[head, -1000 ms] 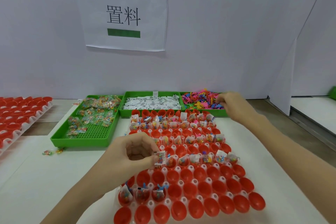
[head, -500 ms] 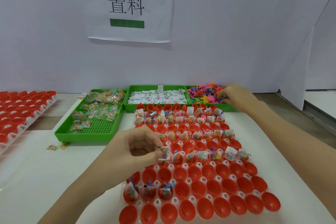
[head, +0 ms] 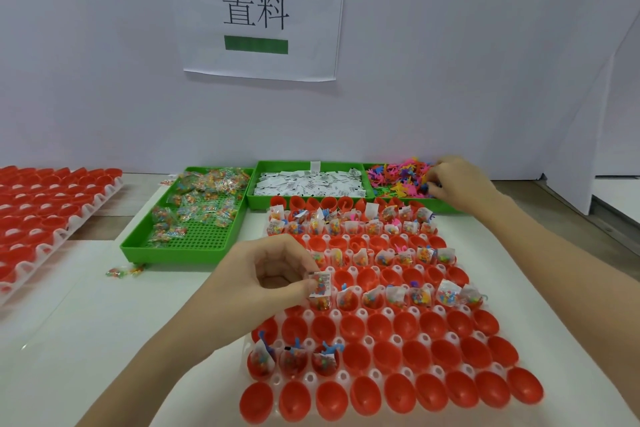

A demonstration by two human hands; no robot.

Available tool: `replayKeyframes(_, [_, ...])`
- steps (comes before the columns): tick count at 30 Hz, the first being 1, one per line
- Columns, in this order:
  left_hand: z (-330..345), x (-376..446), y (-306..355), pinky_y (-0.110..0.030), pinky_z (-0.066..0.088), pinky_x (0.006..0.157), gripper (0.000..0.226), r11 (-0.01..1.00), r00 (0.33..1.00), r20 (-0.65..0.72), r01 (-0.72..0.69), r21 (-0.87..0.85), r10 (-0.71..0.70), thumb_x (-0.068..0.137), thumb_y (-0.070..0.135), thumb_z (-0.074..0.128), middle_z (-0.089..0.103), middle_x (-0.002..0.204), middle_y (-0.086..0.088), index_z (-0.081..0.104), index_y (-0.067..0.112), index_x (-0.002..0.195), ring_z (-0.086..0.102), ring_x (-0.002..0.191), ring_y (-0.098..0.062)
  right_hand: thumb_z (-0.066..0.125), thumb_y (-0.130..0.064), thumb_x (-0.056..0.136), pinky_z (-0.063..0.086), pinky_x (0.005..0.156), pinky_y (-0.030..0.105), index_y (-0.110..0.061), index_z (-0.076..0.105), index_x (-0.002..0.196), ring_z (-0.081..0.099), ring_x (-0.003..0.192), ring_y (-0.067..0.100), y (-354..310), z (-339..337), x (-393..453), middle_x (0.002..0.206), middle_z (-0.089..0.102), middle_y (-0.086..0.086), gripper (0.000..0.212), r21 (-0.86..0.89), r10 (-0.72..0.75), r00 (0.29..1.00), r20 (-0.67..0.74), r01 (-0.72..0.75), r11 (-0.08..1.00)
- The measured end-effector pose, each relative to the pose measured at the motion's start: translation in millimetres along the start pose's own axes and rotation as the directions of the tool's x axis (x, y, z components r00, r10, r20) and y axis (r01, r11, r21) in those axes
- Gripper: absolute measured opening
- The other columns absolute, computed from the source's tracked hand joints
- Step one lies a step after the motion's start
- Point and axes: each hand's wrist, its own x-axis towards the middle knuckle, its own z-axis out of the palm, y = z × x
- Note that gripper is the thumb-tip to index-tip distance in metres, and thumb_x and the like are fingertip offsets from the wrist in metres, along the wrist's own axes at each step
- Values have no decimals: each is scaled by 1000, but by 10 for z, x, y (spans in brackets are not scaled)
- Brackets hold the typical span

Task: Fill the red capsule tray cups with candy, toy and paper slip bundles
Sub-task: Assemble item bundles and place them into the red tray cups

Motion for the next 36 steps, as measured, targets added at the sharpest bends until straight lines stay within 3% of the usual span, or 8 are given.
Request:
replayKeyframes(5, [7,9,23,-25,59,74,11,1000,1000,-24,-6,-20,6,84,2,80,75,83,-12,74,11,87,73,77,-25,63,-13,94,51,76,41,-2,70,89,60,83,30,-48,-96,-115,89,67,15,14,297,119,980,-157,-68,953])
replayKeyframes(8, [63,-22,50,-30,62,80,10,998,999,-32,-7,-57,5,84,6,80,76,86,-13,77,14,89,75,82,-27,63,-15,98,50,77,33,-5,72,94,66,83,25,-227,-360,-331,89,72,8,14,504,145,967,-208,-22,863])
replayKeyframes(12, [178,-56,65,-22,60,75,14,990,998,-63,-17,-141,9,83,4,81,77,88,-12,79,13,93,77,81,-25,66,-19,97,58,75,26,-16,74,97,71,79,11,-738,-759,-924,83,74,-7,9,736,11,979,-204,146,661])
replayKeyframes(17, [254,-66,57,-30,62,81,15,991,997,-54,-58,-121,51,82,9,83,77,88,-9,79,18,93,77,83,-25,68,-14,94,55,65,24,-23,75,90,69,74,14,-1239,-939,-1580,79,73,-9,12,800,-159,976,-148,213,562])
replayKeyframes(23, [240,-62,47,-30,62,84,11,996,998,8,-54,-72,55,80,14,85,78,89,-7,78,17,88,76,86,-22,68,-16,94,50,64,19,-28,71,86,65,75,15,-1439,-845,-1879,81,68,-9,14,787,-225,963,-145,250,564])
replayKeyframes(27, [264,-69,47,-26,60,79,10,997,997,54,-44,-61,48,82,12,84,78,87,-7,78,18,87,76,83,-21,68,-28,96,57,69,28,-27,74,91,69,82,19,-1500,-761,-1902,85,71,-7,8,894,-181,981,-62,135,428])
replayKeyframes(31, [270,-63,23,-23,59,76,12,999,999,29,-18,-47,19,82,11,85,78,82,-5,77,19,85,76,80,-18,70,-30,94,51,66,17,-26,78,89,68,73,12,-1541,-758,-1917,80,73,-4,11,953,-117,992,-37,70,294])
replayKeyframes(36, [275,-48,-20,-29,61,77,13,1000,1000,6,-3,-25,4,79,12,87,78,81,-9,76,18,84,76,79,-23,67,-28,97,57,72,22,-28,78,94,71,77,11,-1518,-783,-1953,86,75,-3,11,962,-160,986,43,3,275])
